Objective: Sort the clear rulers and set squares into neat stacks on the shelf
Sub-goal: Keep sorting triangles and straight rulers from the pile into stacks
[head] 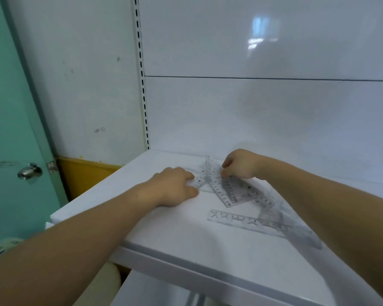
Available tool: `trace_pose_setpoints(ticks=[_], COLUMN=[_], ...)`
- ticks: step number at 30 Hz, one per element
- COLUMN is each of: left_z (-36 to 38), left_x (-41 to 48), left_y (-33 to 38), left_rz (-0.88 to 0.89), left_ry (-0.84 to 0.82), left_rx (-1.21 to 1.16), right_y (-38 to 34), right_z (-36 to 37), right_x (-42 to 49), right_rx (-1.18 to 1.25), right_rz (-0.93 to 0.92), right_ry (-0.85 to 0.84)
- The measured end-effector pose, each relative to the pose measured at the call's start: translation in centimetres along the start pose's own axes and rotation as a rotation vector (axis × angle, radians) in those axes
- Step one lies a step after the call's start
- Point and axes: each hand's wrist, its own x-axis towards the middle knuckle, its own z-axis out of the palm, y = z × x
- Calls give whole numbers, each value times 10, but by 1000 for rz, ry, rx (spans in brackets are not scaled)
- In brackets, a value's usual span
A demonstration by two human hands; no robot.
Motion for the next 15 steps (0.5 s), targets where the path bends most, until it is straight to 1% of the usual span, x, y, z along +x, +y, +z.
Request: trace_pose_setpoints(ticks=[4,6,8,10,11,13,15], left_z=[-7,-9,-9,-10,-10,-12,-16], left_x=[3,3,0,-4,-6,-8,-8], left_y=[-13,-16,-19,-23,-24,-28,-31], left_rz=[108,144,126,58,34,45,78], left_ry=[6,42,73,61,44,41,62], left_rx=[16,33,75,171,213,209,108], right_y=[0,-2,-6,-10,-12,-16,-21], right_z=[-4,-4,-2,2,4,6,8], right_x=[-1,-4,-6,-10,-13,-18,-24], right_rx=[42,132,315,475,516,522,486], right_rz=[102,143,146,144,144,135,140], right_ry=[51,100,142,186,209,231,219])
